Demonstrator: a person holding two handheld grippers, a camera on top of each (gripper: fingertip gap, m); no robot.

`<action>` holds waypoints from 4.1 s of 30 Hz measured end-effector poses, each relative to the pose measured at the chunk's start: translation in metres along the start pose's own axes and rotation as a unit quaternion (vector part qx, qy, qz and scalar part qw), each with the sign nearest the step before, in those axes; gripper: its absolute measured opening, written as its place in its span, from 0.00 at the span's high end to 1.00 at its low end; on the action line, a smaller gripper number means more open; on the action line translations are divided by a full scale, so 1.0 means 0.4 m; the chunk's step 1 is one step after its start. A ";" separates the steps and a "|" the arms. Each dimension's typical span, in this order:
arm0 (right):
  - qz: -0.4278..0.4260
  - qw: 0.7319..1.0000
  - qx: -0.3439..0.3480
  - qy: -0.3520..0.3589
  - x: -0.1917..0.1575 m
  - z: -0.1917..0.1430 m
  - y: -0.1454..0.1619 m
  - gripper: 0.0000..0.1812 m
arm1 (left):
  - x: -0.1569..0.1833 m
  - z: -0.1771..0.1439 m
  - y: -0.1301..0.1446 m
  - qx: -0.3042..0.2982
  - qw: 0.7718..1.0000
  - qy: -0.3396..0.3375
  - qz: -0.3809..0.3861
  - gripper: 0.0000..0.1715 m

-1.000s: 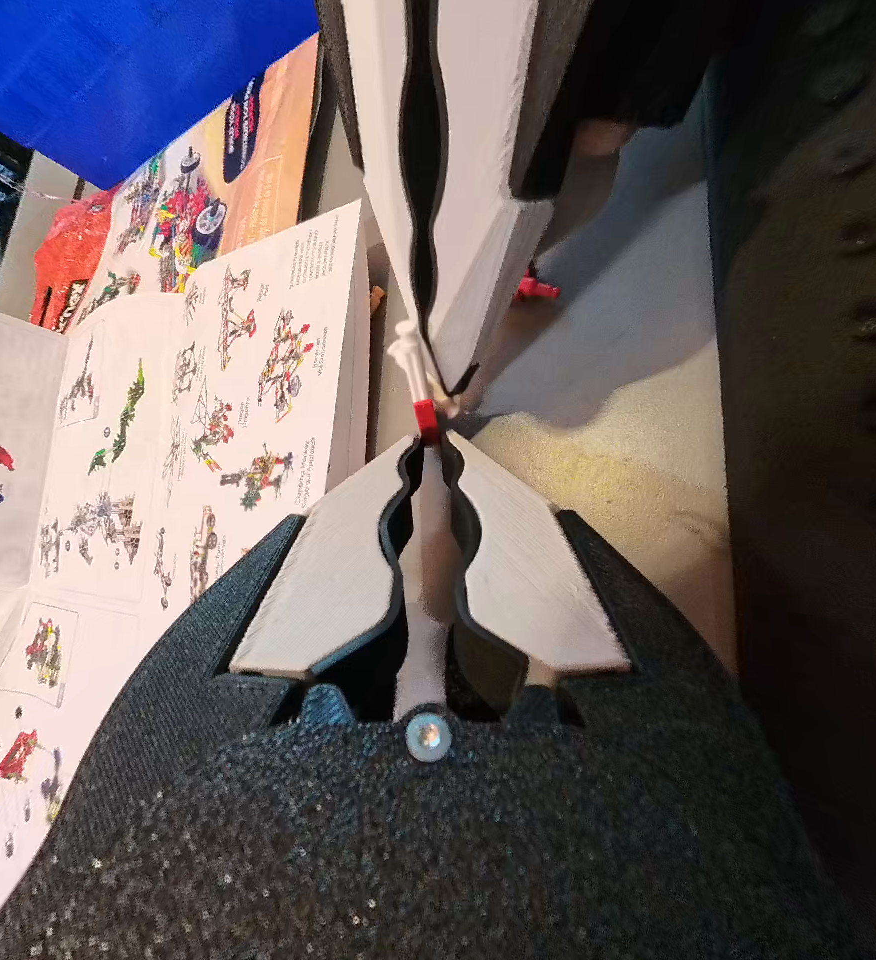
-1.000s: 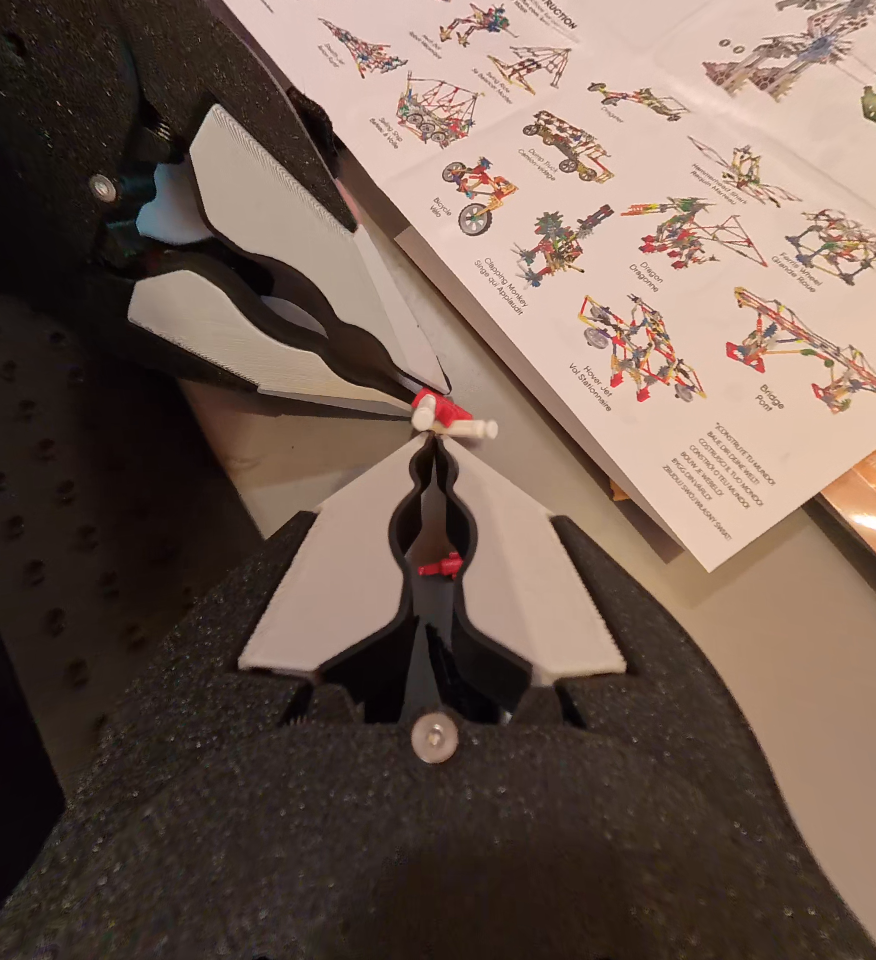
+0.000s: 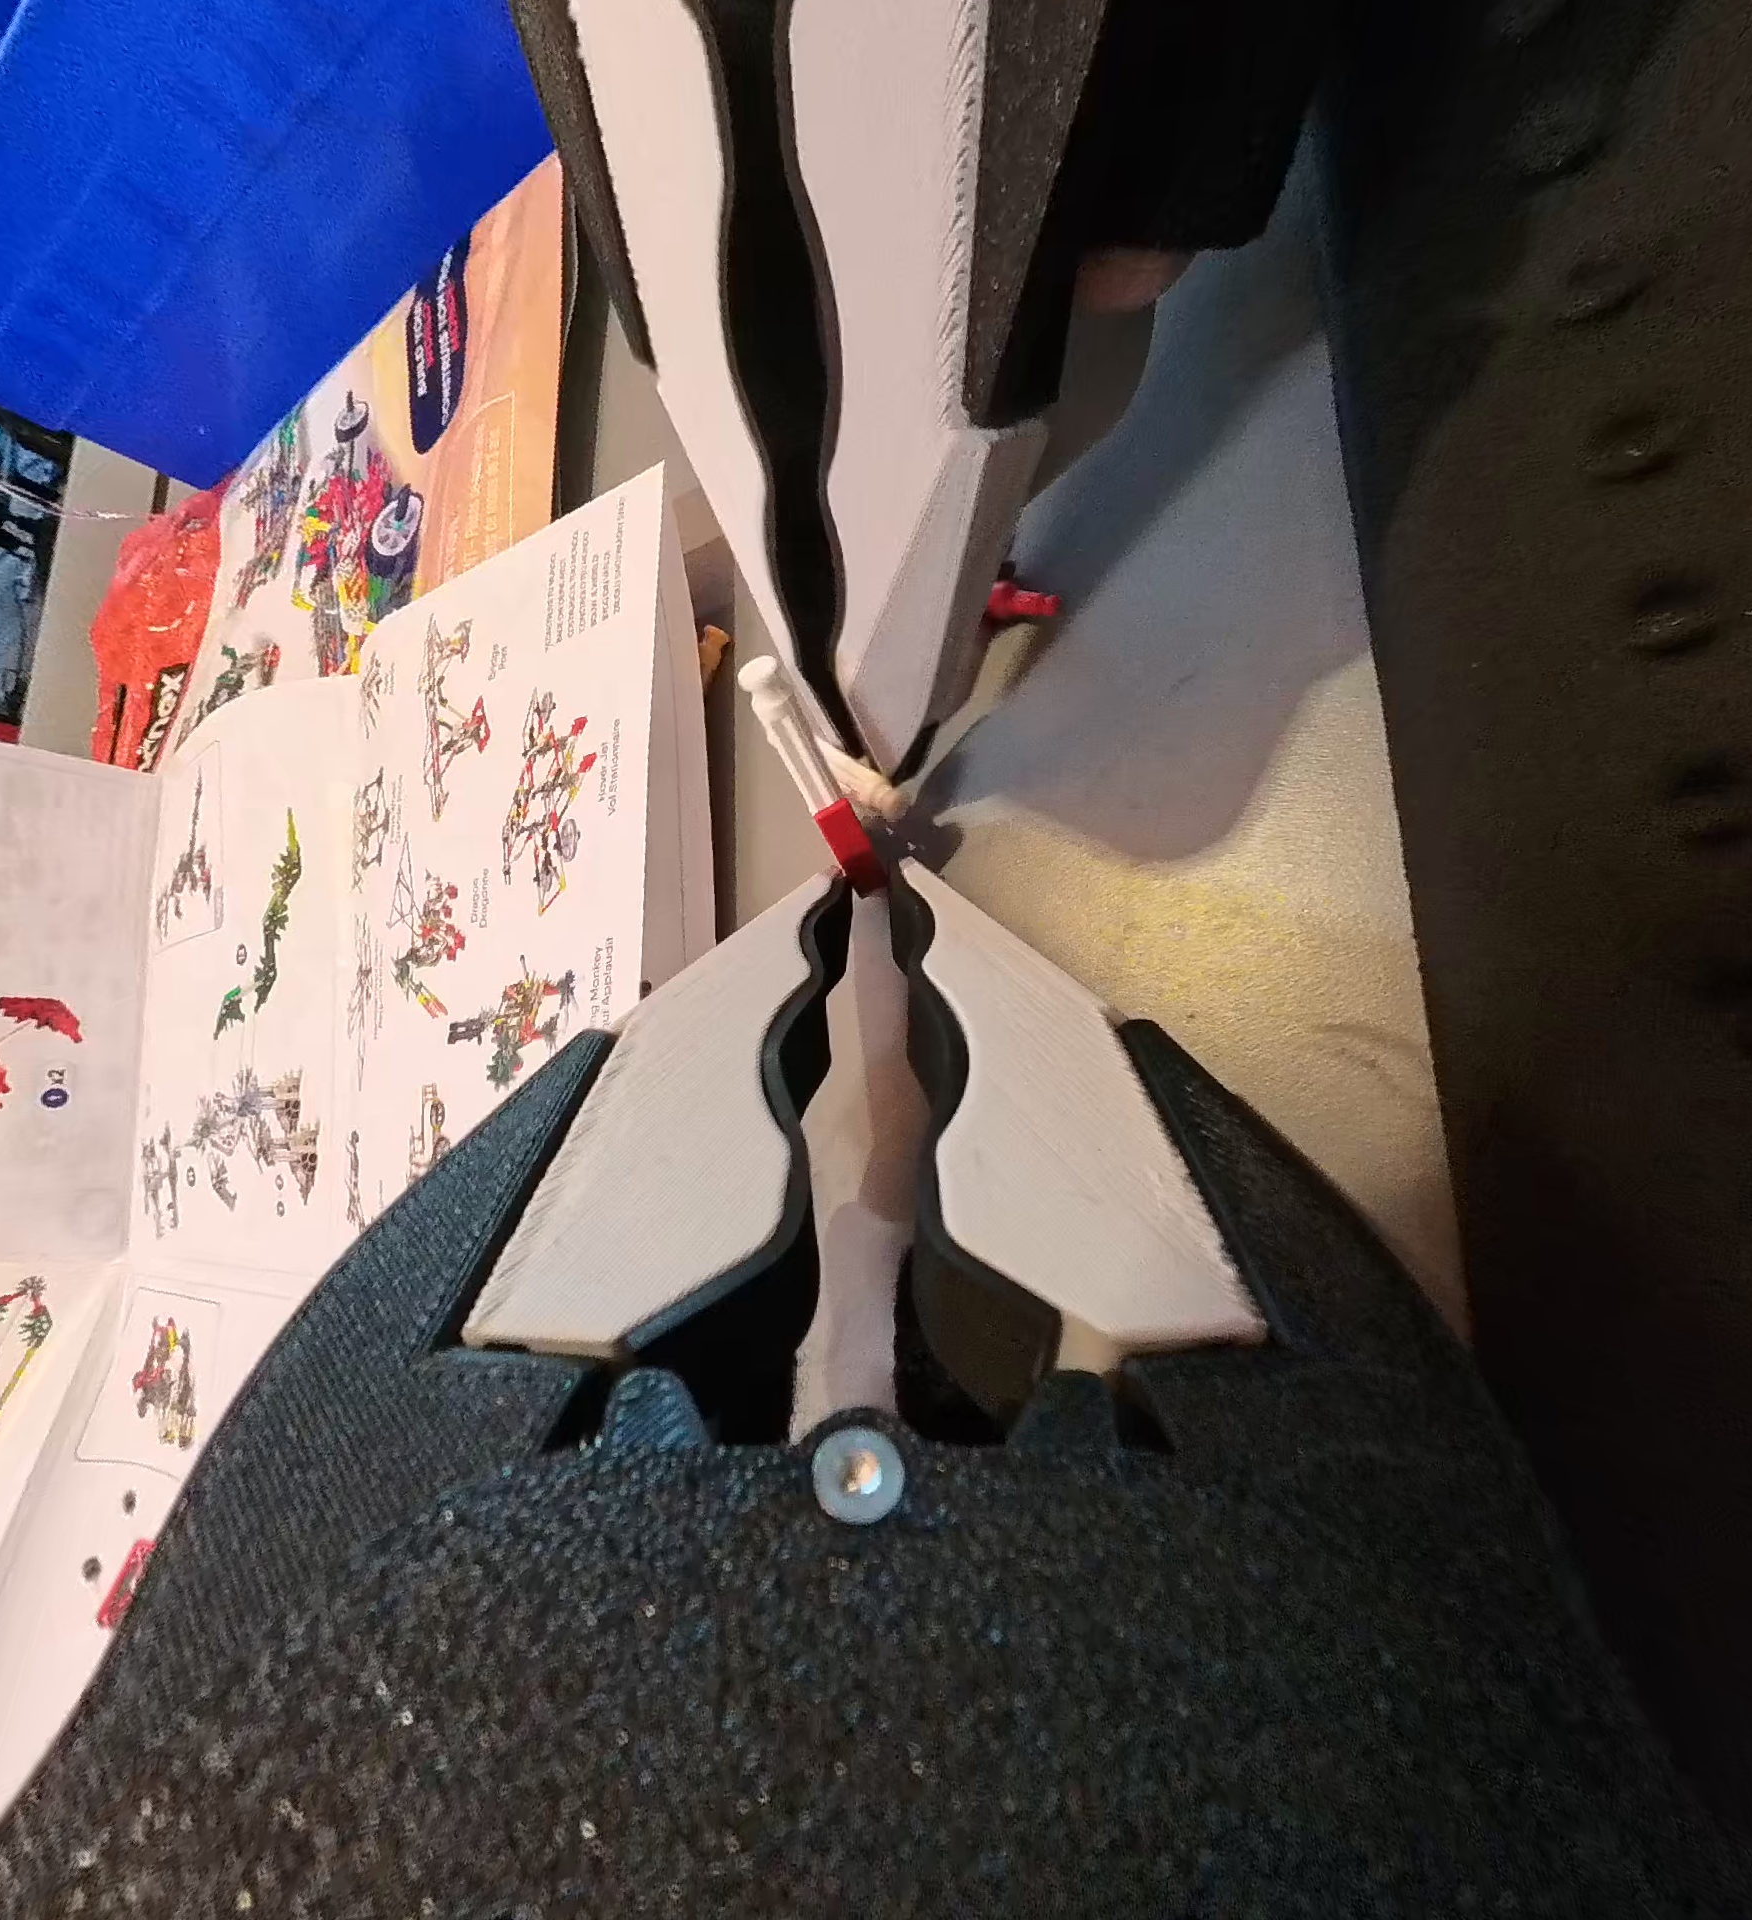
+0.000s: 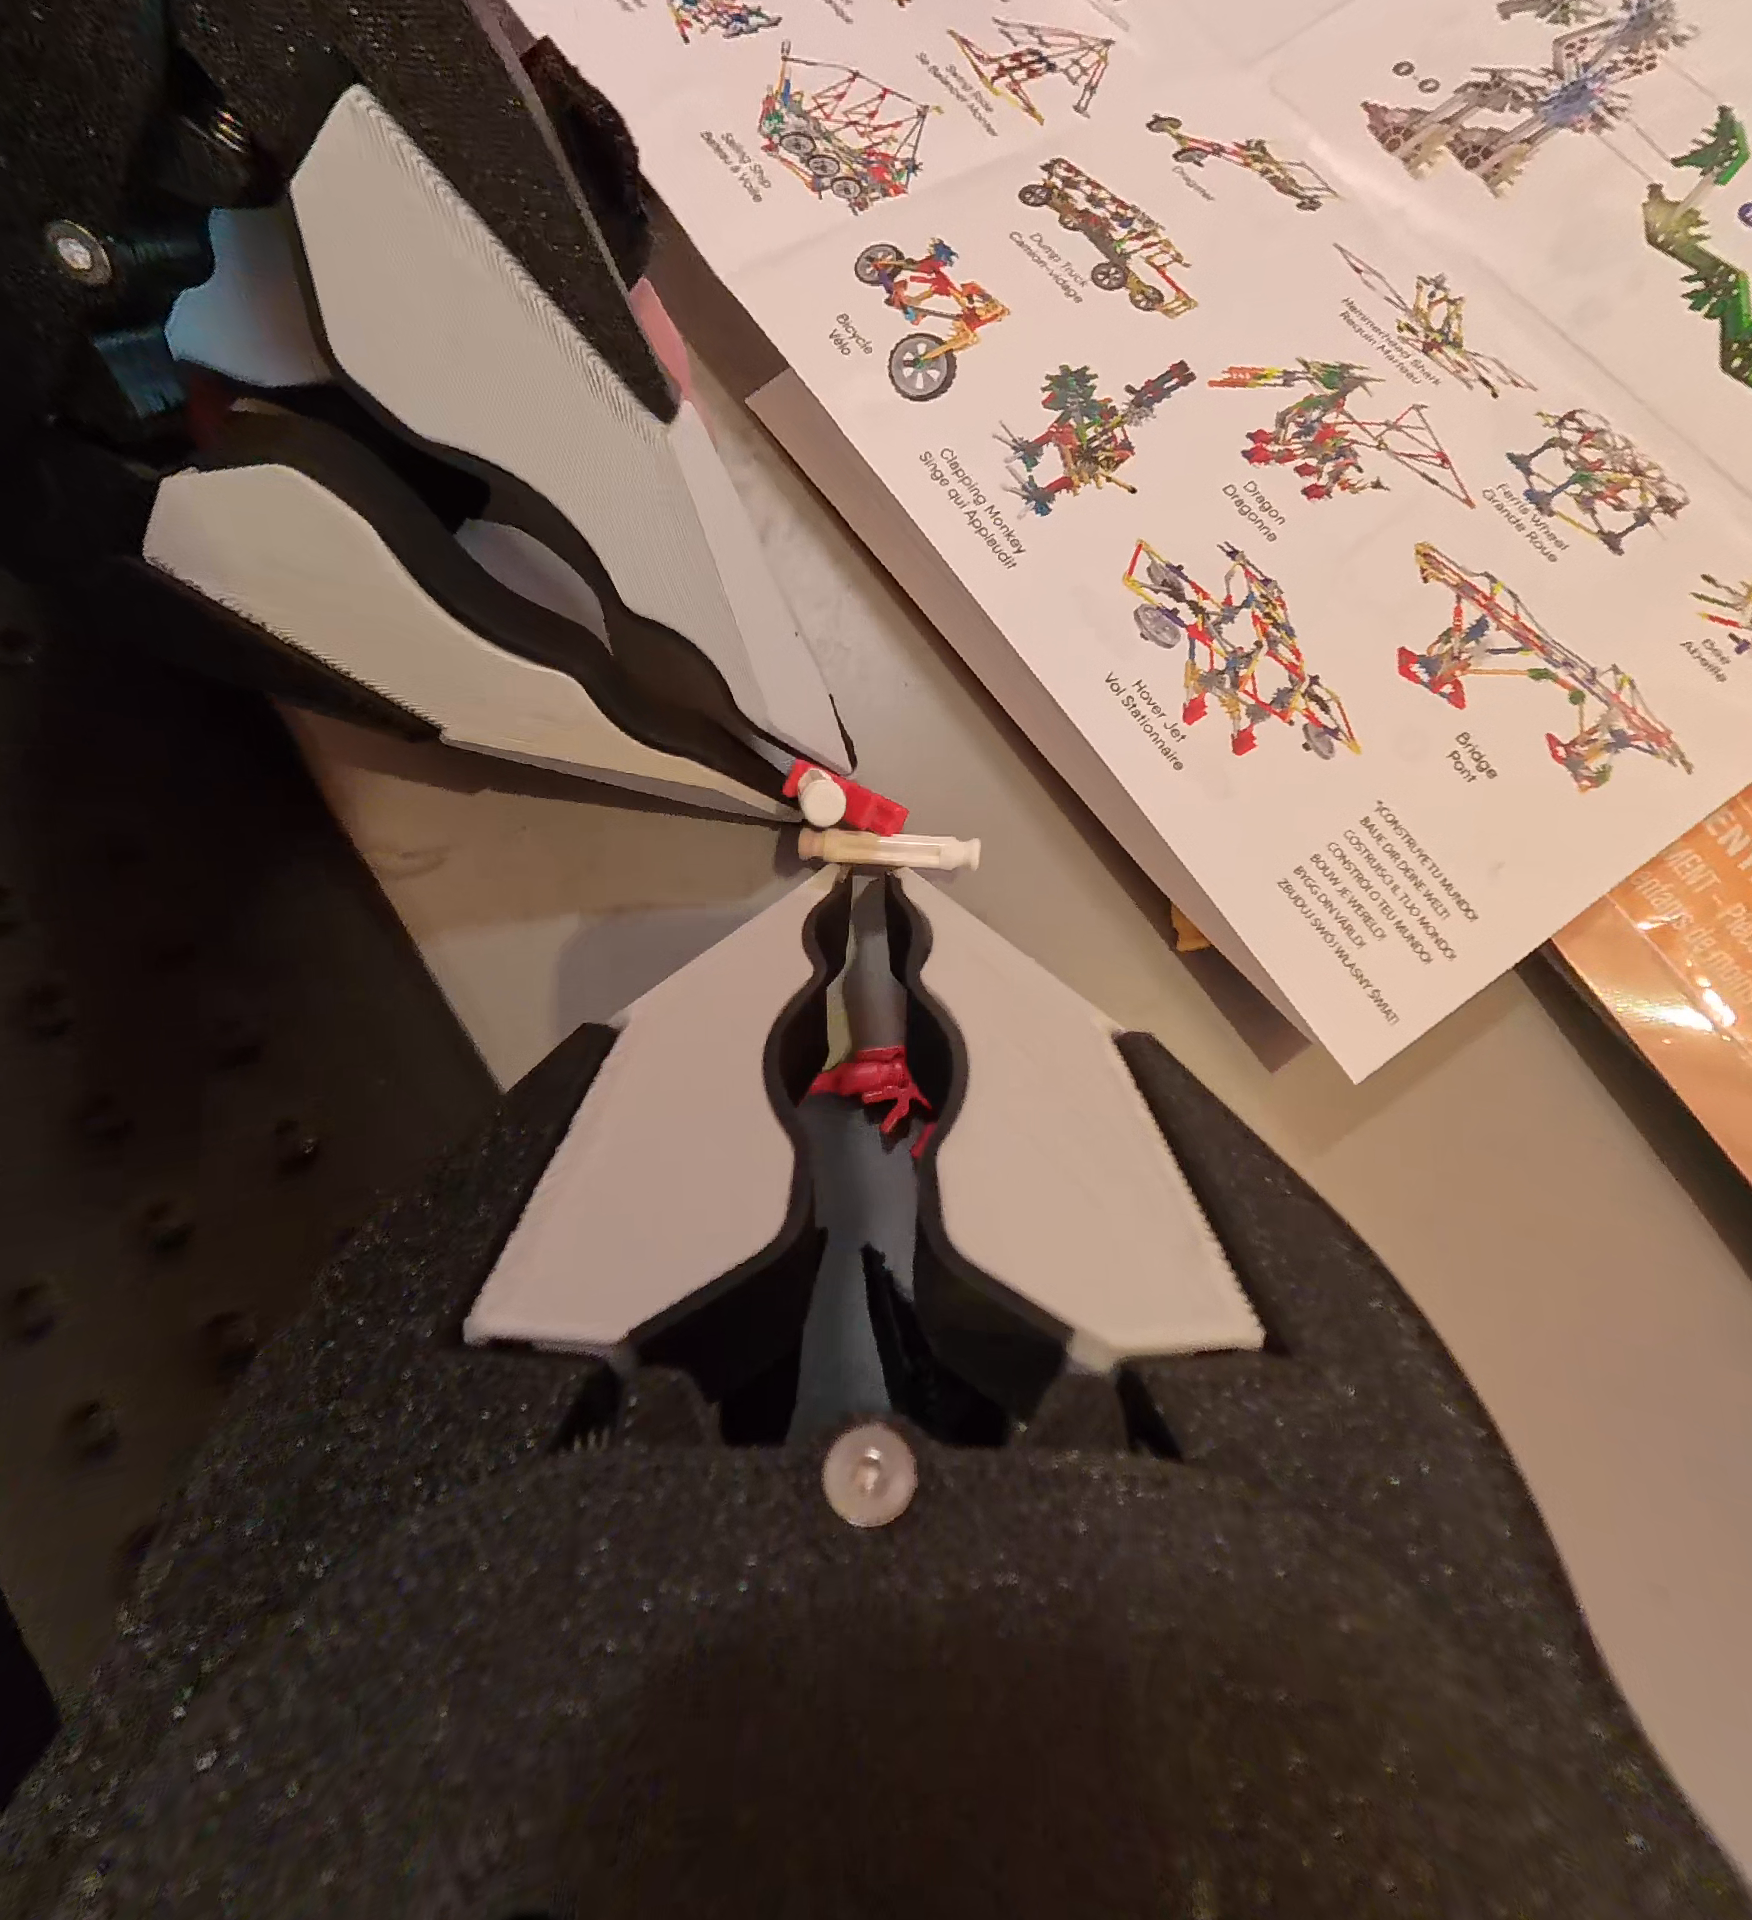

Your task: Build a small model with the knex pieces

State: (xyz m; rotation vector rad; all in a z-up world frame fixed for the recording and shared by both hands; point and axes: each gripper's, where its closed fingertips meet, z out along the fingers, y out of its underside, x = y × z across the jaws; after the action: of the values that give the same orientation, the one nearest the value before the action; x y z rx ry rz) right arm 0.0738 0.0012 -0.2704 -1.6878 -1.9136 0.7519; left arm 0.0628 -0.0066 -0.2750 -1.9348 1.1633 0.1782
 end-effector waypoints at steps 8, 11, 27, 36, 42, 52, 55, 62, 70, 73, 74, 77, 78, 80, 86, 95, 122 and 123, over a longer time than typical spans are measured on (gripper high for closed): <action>-0.010 1.000 0.000 0.007 0.005 0.003 0.002 0.93 | 0.003 0.000 -0.002 0.000 1.000 -0.002 0.012 0.98; -0.017 1.000 0.000 0.014 0.010 0.005 0.003 0.92 | 0.003 0.001 -0.001 0.000 1.000 -0.002 0.013 0.98; -0.078 0.997 0.007 0.029 0.007 0.009 0.005 0.89 | 0.003 0.000 0.001 -0.007 0.999 -0.004 0.037 0.98; -0.083 0.996 0.015 0.004 0.004 0.017 0.005 0.89 | 0.006 -0.001 0.004 0.018 0.997 0.069 -0.026 0.98; -0.073 0.997 0.025 -0.022 0.000 0.019 0.006 0.89 | 0.007 -0.003 0.002 0.026 0.983 0.150 -0.099 0.98; -0.045 0.998 0.033 -0.033 0.009 0.019 0.005 0.89 | 0.005 -0.004 0.000 0.024 0.955 0.235 -0.180 0.99; -0.040 0.998 0.032 -0.027 0.014 0.021 0.004 0.89 | 0.001 -0.001 0.001 0.022 0.951 0.243 -0.191 0.99; -0.025 0.999 0.035 -0.026 0.023 0.020 0.003 0.89 | 0.000 0.001 0.002 0.019 0.945 0.257 -0.201 0.99; -0.019 0.999 0.040 -0.014 0.033 0.018 0.001 0.89 | -0.002 0.001 0.003 0.019 0.942 0.261 -0.210 0.99; -0.017 0.999 0.042 -0.010 0.037 0.018 0.000 0.89 | -0.002 0.001 0.003 0.018 0.939 0.266 -0.216 0.99; -0.016 0.999 0.043 -0.009 0.038 0.017 0.000 0.89 | -0.002 0.001 0.003 0.018 0.938 0.267 -0.218 0.99; -0.011 0.999 0.048 -0.011 0.040 0.015 -0.003 0.89 | -0.003 0.001 0.003 0.018 0.935 0.271 -0.226 0.99; -0.008 0.999 0.048 -0.014 0.040 0.014 -0.003 0.89 | -0.003 0.001 0.003 0.017 0.934 0.273 -0.229 0.99; -0.003 0.998 0.050 -0.022 0.041 0.013 -0.005 0.89 | -0.003 0.001 0.002 0.017 0.930 0.280 -0.238 0.99; 0.012 0.998 0.045 -0.048 0.041 0.017 -0.005 0.90 | -0.005 0.002 0.002 0.016 0.919 0.298 -0.257 0.99; 0.033 0.996 0.037 -0.076 0.039 0.017 -0.001 0.91 | -0.006 0.004 0.001 0.013 0.912 0.308 -0.269 0.99; -0.008 0.997 0.037 -0.068 0.019 0.016 0.003 0.83 | -0.005 0.005 0.000 0.013 0.914 0.307 -0.264 0.99; -0.008 0.997 0.037 -0.067 0.020 0.016 0.003 0.83 | -0.005 0.005 0.000 0.013 0.914 0.307 -0.264 0.99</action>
State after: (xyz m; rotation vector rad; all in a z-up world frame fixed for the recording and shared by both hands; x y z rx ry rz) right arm 0.0693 0.0086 -0.2758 -1.6119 -1.9594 0.9389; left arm 0.0623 -0.0037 -0.2751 -2.2753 0.9472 -0.7811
